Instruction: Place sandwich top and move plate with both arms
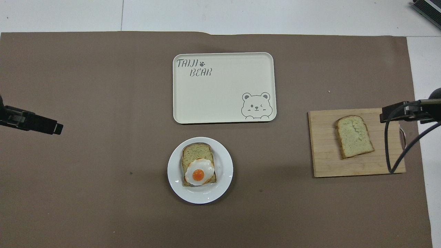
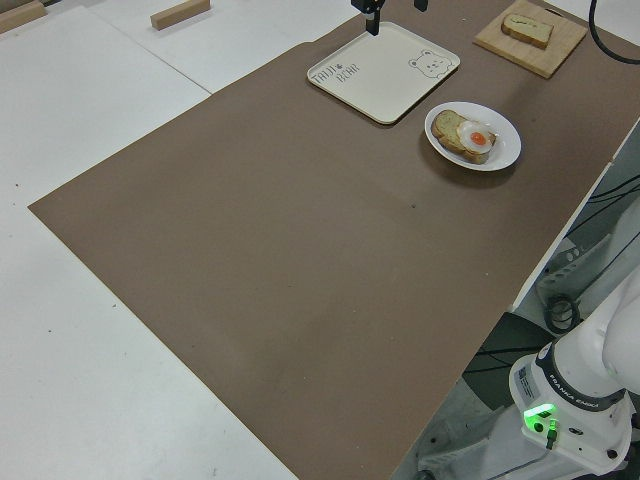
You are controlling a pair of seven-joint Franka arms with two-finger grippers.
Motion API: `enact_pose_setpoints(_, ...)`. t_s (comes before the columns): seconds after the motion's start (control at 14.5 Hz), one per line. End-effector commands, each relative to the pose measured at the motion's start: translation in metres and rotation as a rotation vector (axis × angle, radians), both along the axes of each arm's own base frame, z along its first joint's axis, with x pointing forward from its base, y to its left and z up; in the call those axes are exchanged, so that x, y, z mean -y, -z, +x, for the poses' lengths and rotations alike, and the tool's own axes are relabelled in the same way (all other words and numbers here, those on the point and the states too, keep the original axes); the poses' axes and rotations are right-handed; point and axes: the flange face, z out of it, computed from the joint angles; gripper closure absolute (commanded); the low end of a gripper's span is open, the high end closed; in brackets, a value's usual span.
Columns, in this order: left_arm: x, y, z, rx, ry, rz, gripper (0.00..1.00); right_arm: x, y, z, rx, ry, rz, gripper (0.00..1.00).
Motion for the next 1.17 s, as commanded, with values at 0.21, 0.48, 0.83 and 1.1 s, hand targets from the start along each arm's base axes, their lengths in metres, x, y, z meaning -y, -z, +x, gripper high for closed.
enact_pose_setpoints(0.21,-0.003,0.0,-0.005,0.032,0.001,-0.014,0.0,0.014,0.001,-0.007,0.0,-0.022,0.004,0.0)
enact_pose_setpoints(0.48,-0.001,0.0,-0.006,0.025,-0.001,-0.014,0.0,0.032,0.011,-0.01,0.016,-0.072,0.01,0.0)
enact_pose_setpoints(0.83,-0.002,0.0,-0.005,0.026,-0.004,-0.014,0.0,0.06,0.052,-0.009,0.025,-0.1,0.031,0.0)
enact_pose_setpoints(1.1,-0.002,0.0,-0.005,0.031,-0.005,-0.014,0.0,0.072,0.105,-0.007,0.029,-0.129,0.03,0.0)
